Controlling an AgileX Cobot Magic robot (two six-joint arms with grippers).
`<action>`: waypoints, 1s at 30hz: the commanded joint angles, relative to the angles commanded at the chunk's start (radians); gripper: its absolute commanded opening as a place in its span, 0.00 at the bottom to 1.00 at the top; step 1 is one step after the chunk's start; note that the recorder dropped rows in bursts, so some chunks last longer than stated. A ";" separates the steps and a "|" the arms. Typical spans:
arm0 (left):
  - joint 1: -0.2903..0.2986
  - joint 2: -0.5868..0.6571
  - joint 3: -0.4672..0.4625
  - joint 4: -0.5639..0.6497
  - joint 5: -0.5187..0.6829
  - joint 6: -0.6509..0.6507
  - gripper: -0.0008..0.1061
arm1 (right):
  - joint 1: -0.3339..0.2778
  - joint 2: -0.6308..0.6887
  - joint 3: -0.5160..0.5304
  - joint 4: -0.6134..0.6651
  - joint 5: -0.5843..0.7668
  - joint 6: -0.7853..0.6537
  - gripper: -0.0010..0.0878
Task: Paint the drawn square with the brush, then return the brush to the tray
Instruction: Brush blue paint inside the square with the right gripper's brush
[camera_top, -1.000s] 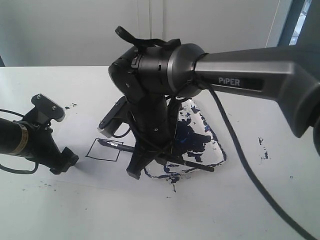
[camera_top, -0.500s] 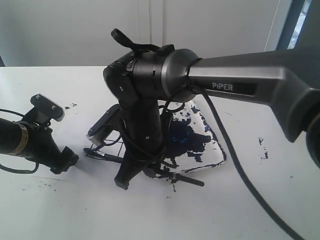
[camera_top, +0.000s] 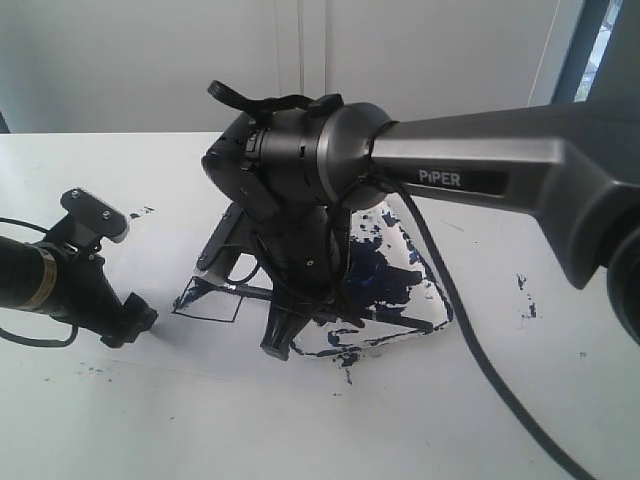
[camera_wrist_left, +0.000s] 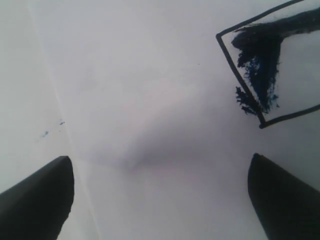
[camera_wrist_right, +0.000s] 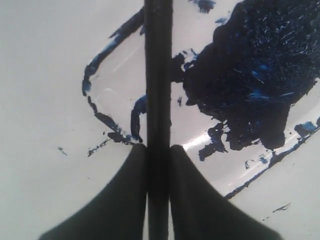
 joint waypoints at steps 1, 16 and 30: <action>0.000 0.000 0.000 0.000 0.000 0.000 0.89 | 0.000 0.000 0.000 0.004 0.000 0.000 0.01; 0.000 0.000 0.000 0.000 0.000 -0.023 0.89 | 0.000 -0.008 0.047 0.094 0.000 -0.034 0.01; 0.000 0.000 0.000 0.000 0.000 -0.023 0.89 | 0.000 -0.009 0.079 -0.065 0.000 0.041 0.01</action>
